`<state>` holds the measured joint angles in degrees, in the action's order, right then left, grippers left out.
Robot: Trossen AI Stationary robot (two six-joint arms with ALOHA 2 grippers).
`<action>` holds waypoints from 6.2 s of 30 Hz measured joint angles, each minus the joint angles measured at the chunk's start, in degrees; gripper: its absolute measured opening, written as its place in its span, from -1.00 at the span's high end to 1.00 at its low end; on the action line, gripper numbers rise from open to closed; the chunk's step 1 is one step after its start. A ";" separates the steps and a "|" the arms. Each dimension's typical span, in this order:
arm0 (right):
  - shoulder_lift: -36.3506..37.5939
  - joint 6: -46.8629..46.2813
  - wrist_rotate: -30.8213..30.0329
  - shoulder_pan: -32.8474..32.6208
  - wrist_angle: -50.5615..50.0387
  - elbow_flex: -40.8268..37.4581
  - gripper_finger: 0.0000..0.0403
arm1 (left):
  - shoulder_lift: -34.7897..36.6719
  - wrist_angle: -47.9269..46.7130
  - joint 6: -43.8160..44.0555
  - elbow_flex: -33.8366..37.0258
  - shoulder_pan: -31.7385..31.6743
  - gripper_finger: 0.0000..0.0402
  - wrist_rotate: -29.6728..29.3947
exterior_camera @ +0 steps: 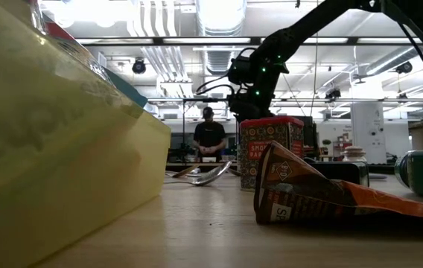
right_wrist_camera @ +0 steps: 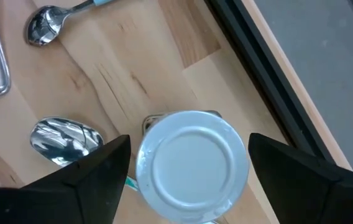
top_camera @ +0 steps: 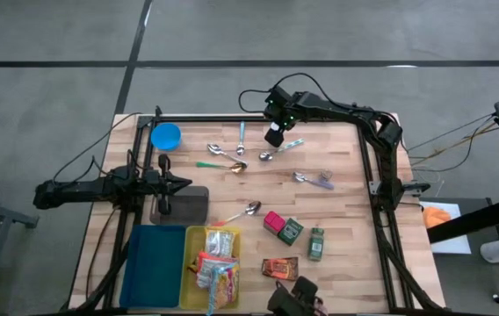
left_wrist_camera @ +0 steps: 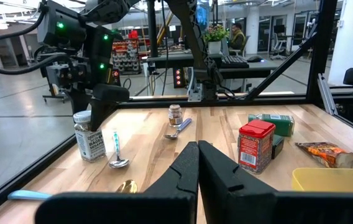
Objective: Pick & Place Food Item
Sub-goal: Put the white seasoning bottle into the blue bin
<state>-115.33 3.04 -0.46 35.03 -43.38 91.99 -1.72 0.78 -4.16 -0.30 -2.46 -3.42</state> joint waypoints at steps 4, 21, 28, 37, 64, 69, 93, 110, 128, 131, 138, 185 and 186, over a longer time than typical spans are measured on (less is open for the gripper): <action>0.00 -0.37 1.42 0.00 0.05 -0.01 -0.30 | 0.00 0.02 0.02 -0.01 0.00 0.95 -0.01; 0.61 -2.59 3.84 -0.12 0.08 -0.10 0.04 | 0.00 0.00 0.01 -0.01 -0.01 0.95 -0.02; 4.43 -2.64 3.31 -1.82 -0.93 0.04 0.04 | 0.00 0.00 0.02 0.00 0.00 0.95 0.00; 10.84 -4.45 1.76 -8.74 -1.42 0.14 0.04 | 0.00 0.00 0.00 0.00 -0.01 0.95 0.00; 11.66 -9.88 1.69 -32.76 2.80 2.48 0.04 | -0.01 0.01 0.00 -0.01 -0.01 0.95 -0.01; 11.65 -10.42 2.20 -36.54 2.80 2.35 0.04 | 0.00 0.00 0.02 0.00 -0.02 0.95 -0.02; 1.95 -25.59 1.73 -43.80 2.02 1.37 0.04 | 0.00 0.01 0.00 -0.01 -0.01 0.95 -0.02; -3.49 -29.74 0.07 -44.41 1.21 4.05 0.03 | 0.00 0.02 0.02 0.00 -0.02 0.95 -0.02; -4.13 -31.48 -2.62 -44.61 -0.25 7.23 -0.61 | 0.00 0.02 0.00 -0.01 0.00 0.95 0.00; -3.53 -30.25 -2.93 -44.89 -0.70 7.36 -0.69 | 0.00 0.00 0.02 0.00 0.00 0.95 0.00; 1.03 -28.98 -12.39 -47.85 -0.85 7.30 -0.73 | 0.00 0.02 0.00 0.00 -0.02 0.95 -0.02; 66.23 -12.55 -22.61 -48.63 67.58 -73.53 -0.73 | -1.40 0.03 0.00 -0.02 0.00 0.95 -0.01; 67.06 -12.29 -22.19 -48.65 69.53 -74.29 -0.73 | -1.44 0.03 0.01 0.00 0.00 0.95 -0.01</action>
<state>-48.27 -9.25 -22.64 -13.63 26.16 17.70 -3.16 0.81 -4.15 -0.30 -2.46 -3.43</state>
